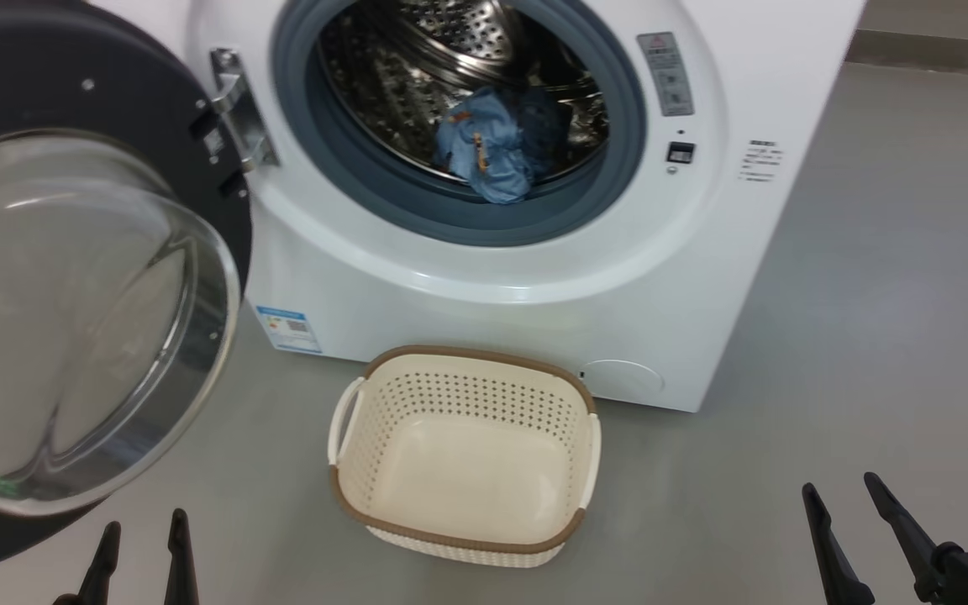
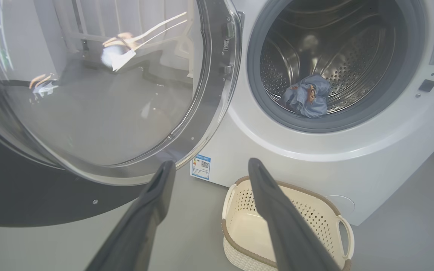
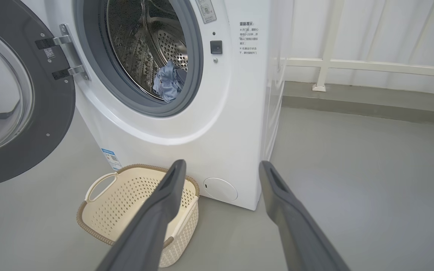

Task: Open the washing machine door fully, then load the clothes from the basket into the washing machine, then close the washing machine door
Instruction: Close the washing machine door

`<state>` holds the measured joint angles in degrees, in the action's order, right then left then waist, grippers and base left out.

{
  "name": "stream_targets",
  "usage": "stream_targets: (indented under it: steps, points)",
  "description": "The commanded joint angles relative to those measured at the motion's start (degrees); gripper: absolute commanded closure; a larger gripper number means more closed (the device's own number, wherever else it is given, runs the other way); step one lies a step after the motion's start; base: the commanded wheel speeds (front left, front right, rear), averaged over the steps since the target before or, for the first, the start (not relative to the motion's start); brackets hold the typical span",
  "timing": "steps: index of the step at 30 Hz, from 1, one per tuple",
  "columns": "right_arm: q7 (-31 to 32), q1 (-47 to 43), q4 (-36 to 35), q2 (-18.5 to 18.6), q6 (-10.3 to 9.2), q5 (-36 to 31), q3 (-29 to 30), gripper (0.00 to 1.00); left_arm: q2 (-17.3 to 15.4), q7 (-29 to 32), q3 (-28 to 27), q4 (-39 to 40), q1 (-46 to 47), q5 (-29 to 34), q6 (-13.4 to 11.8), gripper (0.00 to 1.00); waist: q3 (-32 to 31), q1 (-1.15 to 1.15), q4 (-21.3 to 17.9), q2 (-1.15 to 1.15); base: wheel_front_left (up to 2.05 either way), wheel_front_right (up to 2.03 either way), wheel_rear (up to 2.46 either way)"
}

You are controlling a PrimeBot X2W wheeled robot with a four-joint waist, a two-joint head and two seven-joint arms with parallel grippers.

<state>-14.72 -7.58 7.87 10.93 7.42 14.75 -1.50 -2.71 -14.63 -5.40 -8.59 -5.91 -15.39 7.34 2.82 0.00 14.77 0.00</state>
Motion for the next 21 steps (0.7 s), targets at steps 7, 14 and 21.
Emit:
stream_targets:
  steps: [7,14,21]
  points:
    - [-0.28,3.0,-0.96,1.84,0.07,-0.02,-2.25,0.0,-0.28,-0.37,-2.22,1.21,2.33,-0.04,0.14,0.0,1.04,0.0,7.22,0.0,0.0,0.0,0.0]
    - [-0.28,3.53,-0.49,2.46,0.07,0.1,-2.99,0.0,-0.19,-0.37,-1.84,1.02,2.36,-0.75,0.14,0.0,1.05,0.0,11.3,0.0,0.0,0.0,0.0]
    - [-0.28,3.27,-0.2,2.83,0.07,0.28,-3.47,0.0,-0.18,-0.37,-1.87,1.01,2.16,-1.54,0.14,0.0,0.55,0.0,14.3,0.0,0.0,0.0,0.0]
